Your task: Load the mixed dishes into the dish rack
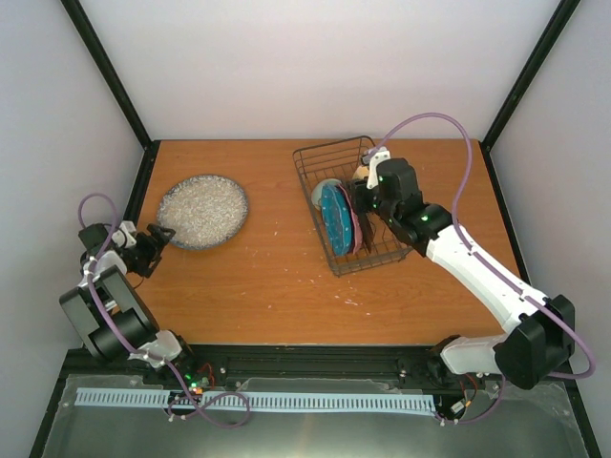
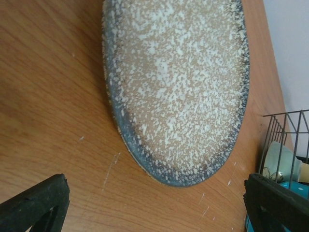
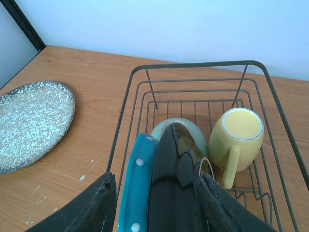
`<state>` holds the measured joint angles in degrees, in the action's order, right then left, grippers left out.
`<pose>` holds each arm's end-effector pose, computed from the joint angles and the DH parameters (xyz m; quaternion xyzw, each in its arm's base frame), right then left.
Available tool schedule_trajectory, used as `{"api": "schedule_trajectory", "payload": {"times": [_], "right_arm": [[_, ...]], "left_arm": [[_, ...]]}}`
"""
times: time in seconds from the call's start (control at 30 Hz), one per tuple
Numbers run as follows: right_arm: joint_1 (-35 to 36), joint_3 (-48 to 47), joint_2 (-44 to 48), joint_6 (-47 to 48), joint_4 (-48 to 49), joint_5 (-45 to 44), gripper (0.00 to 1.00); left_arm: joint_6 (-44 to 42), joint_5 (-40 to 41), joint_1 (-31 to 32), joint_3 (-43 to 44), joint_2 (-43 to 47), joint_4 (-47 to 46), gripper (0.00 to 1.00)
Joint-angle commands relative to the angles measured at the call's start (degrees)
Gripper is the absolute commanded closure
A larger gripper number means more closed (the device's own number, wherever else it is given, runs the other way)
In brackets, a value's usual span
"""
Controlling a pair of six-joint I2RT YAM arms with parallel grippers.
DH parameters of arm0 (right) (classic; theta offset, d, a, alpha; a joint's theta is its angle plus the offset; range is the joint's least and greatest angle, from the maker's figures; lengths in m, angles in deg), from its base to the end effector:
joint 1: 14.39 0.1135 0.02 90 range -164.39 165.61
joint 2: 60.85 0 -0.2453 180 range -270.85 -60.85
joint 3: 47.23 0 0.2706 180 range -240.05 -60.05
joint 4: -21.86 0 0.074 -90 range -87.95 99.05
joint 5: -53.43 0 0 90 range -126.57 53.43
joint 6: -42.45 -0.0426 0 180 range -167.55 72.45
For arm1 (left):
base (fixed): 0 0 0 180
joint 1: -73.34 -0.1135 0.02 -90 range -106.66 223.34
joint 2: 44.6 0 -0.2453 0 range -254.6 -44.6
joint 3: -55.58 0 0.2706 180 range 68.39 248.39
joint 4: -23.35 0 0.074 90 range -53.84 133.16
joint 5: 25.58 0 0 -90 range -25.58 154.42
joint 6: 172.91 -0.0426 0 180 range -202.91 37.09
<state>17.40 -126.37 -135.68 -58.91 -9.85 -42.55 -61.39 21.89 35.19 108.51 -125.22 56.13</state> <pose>0.2819 0.1695 0.3170 -0.1247 0.8446 0.1493 0.4989 0.2314 0.1451 0.1381 -0.3681 0.8277 -0.3127 0.2857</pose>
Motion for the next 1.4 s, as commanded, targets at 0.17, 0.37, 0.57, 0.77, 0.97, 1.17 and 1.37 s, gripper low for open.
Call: {"api": "schedule_trajectory", "payload": {"times": [0.17,0.37,0.57,0.77,0.97,1.17,1.37], "right_arm": [[-0.3,1.9,2.4,1.1,1.8,-0.3,0.54],[-0.3,2.6,3.4,1.3,2.0,-0.6,0.54],[-0.4,3.4,4.7,1.7,2.6,-1.2,0.54],[-0.7,3.9,5.5,1.9,3.1,-1.3,0.54],[-0.9,4.0,5.7,2.1,3.4,-1.4,0.54],[-1.0,3.8,5.6,2.4,3.7,-1.7,0.54],[-1.2,3.5,5.1,2.4,4.1,-1.6,0.54]], "left_arm": [[-0.6,3.9,-0.2,1.7,-2.2,2.8,0.02],[-0.7,4.2,-0.2,2.6,-4.5,2.7,0.02],[0.7,-1.1,-0.2,4.1,-9.7,-0.4,0.07],[2.6,-7.1,-0.2,4.8,-15.1,-5.0,0.15],[4.7,-12.0,-0.2,4.5,-20.7,-11.2,0.21],[6.0,-13.5,-0.1,6.0,-25.3,-14.8,0.37],[6.5,-13.1,0.3,8.7,-29.5,-15.4,0.49]]}}
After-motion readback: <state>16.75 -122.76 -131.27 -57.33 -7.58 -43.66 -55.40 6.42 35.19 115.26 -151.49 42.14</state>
